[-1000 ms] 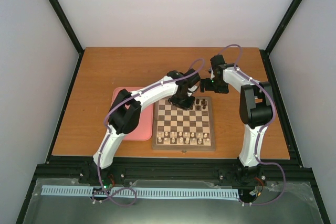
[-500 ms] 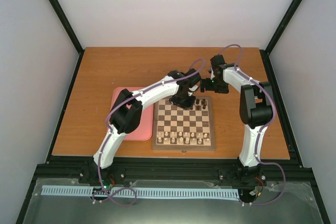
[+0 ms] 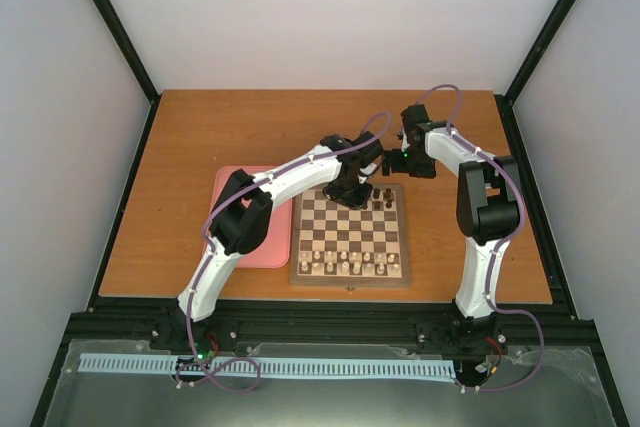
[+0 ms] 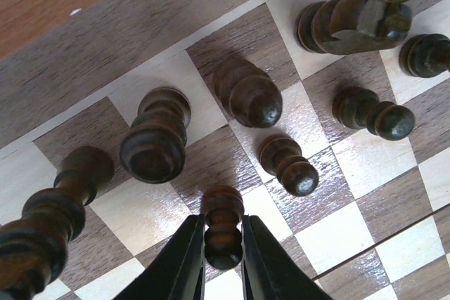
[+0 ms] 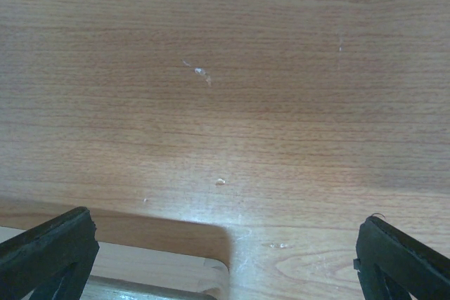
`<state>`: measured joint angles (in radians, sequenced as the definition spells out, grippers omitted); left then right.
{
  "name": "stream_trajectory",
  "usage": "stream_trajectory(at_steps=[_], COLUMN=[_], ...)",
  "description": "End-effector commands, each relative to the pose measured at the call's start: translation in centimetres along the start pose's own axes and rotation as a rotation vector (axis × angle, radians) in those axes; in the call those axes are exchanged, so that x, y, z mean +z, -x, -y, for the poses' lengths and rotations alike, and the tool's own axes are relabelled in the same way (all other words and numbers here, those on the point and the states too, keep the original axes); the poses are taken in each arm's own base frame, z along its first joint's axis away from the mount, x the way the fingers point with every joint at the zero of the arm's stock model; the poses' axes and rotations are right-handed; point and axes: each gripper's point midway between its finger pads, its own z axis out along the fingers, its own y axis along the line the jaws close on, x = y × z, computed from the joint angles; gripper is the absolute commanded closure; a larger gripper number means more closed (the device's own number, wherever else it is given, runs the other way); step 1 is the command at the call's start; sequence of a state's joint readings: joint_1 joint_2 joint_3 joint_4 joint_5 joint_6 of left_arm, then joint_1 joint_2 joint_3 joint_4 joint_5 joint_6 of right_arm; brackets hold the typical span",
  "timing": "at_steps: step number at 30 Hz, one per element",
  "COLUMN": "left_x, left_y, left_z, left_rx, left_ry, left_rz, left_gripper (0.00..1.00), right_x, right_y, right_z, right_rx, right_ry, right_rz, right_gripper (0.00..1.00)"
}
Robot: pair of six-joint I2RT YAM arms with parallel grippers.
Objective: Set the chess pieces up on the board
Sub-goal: Place the chess piece on the chessboard.
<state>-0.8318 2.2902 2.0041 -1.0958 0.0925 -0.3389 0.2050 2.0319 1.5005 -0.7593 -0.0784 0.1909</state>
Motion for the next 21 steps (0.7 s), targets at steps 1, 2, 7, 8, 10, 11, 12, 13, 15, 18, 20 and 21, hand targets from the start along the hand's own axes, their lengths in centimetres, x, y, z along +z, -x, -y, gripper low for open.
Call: stream_trajectory(at_steps=[1, 2, 7, 8, 10, 11, 12, 13, 15, 18, 20, 21], left_x=[-0.4, -0.4, -0.3, -0.4, -0.5, -0.7, -0.8, -1.0, -1.6, -2.6, -3.0, -3.0], left_y=[0.8, 0.8, 0.7, 0.8, 0.9, 0.9, 0.9, 0.9, 1.0, 1.1, 1.2, 1.1], left_z=[0.6, 0.5, 0.6, 0.6, 0.7, 0.7, 0.7, 0.8, 0.8, 0.9, 0.9, 0.8], left_rx=[0.021, 0.02, 0.02, 0.02, 0.021, 0.022, 0.023, 0.026, 0.027, 0.03, 0.029, 0.028], left_ry=[0.001, 0.003, 0.0, -0.001, -0.003, -0.005, -0.006, -0.009, -0.011, -0.012, -0.01, -0.008], left_rz=[0.027, 0.027, 0.026, 0.027, 0.031, 0.035, 0.038, 0.04, 0.048, 0.063, 0.072, 0.072], left_gripper=[0.83, 0.81, 0.78, 0.78, 0.78, 0.78, 0.77, 0.77, 0.77, 0.76, 0.74, 0.74], right_x=[0.3, 0.2, 0.2, 0.2, 0.2, 0.2, 0.2, 0.2, 0.2, 0.1, 0.0, 0.1], right_y=[0.2, 0.2, 0.3, 0.3, 0.3, 0.2, 0.3, 0.3, 0.3, 0.3, 0.4, 0.3], right_z=[0.4, 0.4, 0.3, 0.3, 0.3, 0.3, 0.3, 0.3, 0.3, 0.2, 0.2, 0.1], right_rx=[0.001, 0.0, 0.0, 0.0, 0.0, 0.0, 0.0, 0.0, 0.002, 0.001, 0.001, 0.001], right_ry=[-0.012, -0.012, -0.01, -0.01, -0.01, -0.01, -0.008, -0.009, -0.008, -0.006, -0.005, -0.001], right_rz=[0.003, 0.003, 0.005, 0.005, 0.005, 0.004, 0.005, 0.006, 0.005, 0.008, 0.009, 0.008], right_gripper=[0.0, 0.0, 0.0, 0.0, 0.0, 0.0, 0.0, 0.0, 0.0, 0.0, 0.0, 0.0])
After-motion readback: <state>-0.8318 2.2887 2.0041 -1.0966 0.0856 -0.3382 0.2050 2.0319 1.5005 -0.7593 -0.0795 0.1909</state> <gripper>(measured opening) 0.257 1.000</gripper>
